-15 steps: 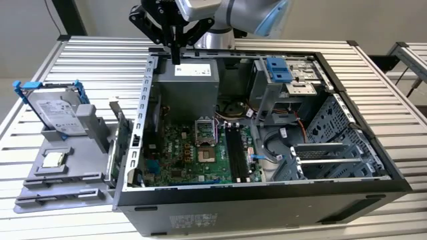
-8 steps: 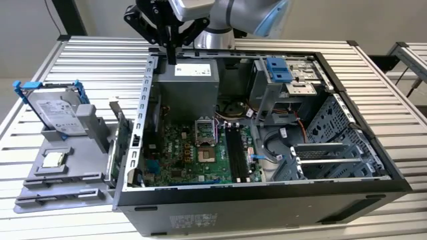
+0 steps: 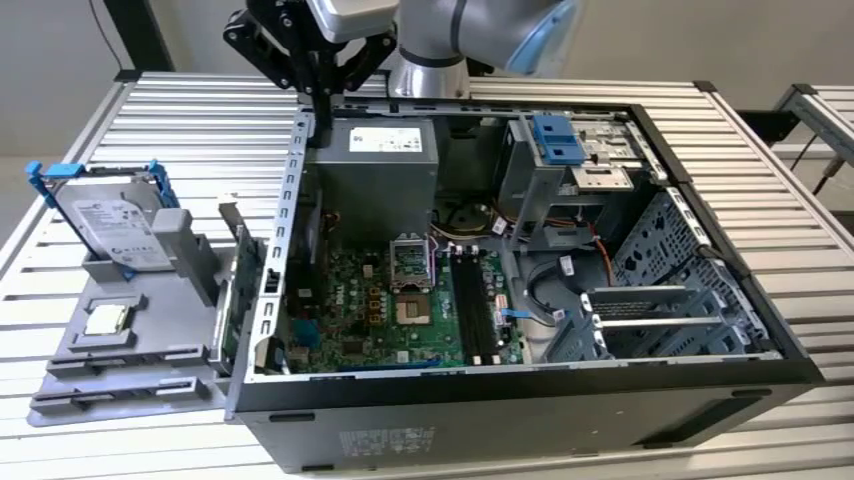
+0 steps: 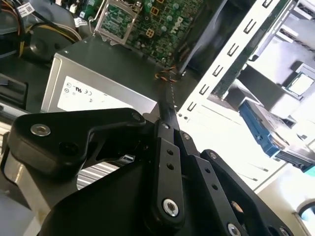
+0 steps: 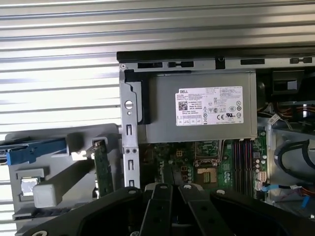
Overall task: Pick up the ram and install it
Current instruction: 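Reach for the ram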
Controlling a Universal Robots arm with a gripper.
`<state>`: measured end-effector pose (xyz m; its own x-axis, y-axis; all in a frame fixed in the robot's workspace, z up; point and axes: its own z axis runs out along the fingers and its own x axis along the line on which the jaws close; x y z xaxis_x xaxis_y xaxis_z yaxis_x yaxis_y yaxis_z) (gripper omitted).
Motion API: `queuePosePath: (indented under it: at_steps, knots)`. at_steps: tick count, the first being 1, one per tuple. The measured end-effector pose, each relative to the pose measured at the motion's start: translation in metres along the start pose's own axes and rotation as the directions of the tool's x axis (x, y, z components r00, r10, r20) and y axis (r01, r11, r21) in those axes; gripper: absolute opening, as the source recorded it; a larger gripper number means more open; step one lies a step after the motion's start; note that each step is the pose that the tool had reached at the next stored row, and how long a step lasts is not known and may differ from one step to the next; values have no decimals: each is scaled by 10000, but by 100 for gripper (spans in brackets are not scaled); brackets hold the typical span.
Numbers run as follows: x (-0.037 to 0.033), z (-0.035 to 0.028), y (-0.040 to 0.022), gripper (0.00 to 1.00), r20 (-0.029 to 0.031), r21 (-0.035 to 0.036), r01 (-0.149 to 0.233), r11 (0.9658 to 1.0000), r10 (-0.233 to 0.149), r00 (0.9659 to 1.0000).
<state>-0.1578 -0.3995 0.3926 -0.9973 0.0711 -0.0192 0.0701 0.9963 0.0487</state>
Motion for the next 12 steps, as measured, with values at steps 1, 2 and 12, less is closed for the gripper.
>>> queuePosePath:
  at_steps: [1, 2, 12]
  knots:
    - [24, 0, -2, 0, 0, -1, 0, 10000, 0, 10000]
    - [45, -1, -4, 0, 0, 0, 0, 10000, 0, 10000]
    - [196, -5, -21, 0, 1, 0, 0, 10000, 0, 10000]
